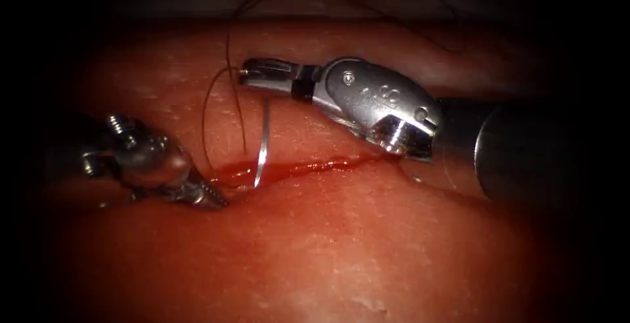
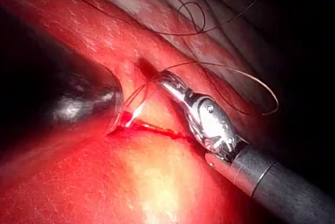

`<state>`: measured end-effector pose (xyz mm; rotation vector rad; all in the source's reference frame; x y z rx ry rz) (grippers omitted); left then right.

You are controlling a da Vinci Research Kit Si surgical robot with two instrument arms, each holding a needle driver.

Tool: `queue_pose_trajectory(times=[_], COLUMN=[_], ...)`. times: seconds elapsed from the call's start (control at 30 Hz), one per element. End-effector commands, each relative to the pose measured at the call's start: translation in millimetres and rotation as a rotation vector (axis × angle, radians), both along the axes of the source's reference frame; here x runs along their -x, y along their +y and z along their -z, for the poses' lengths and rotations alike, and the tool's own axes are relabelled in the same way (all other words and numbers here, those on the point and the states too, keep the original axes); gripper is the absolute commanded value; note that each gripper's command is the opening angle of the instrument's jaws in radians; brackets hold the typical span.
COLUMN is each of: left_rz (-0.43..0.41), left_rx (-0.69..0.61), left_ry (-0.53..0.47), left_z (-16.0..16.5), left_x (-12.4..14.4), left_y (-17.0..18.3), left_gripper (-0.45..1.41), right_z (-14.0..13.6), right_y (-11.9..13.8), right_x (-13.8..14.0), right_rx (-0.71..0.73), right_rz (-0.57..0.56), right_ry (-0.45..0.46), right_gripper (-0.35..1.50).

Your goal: Wound Closure

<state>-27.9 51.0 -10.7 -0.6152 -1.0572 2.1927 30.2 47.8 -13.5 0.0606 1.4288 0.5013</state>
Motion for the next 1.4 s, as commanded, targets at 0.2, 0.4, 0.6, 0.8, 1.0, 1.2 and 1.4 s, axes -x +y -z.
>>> queue_pose_trajectory(times=[0.2,0.4,0.6,0.8,1.0,1.2,1.4], left_rz=[0.022,0.053,0.06,0.064,0.084,0.089,0.098], left_rx=[0.007,0.043,0.061,0.078,0.088,0.097,0.105], left_ry=[-0.007,-0.019,-0.022,-0.019,-0.021,-0.016,-0.018], left_z=[0.8,3.8,5.1,5.4,5.7,4.5,3.7], left_x=[0.5,-0.7,-0.3,0.8,1.9,2.3,2.6], left_y=[0.9,2.2,0.8,-1.2,-2.4,-2.5,-2.7], left_gripper=[-0.16,-0.21,-0.21,-0.21,-0.13,-0.18,-0.17], right_z=[-1.4,-1.2,-1.2,-1.2,-1.2,-1.3,-1.4], right_y=[-1.6,-2.1,-2.0,-1.8,-1.7,-1.5,-1.3], right_x=[-2.0,-2.2,-2.1,-2.1,-2.1,-1.3,-0.9], right_rx=[0.024,0.006,-0.011,-0.034,-0.068,-0.076,-0.103], right_rz=[0.033,0.049,0.049,0.043,0.037,0.05,0.044], right_ry=[-0.015,-0.001,0.005,0.011,0.02,0.019,0.027], right_gripper=[-0.35,-0.35,-0.35,-0.35,-0.35,-0.35,-0.35])
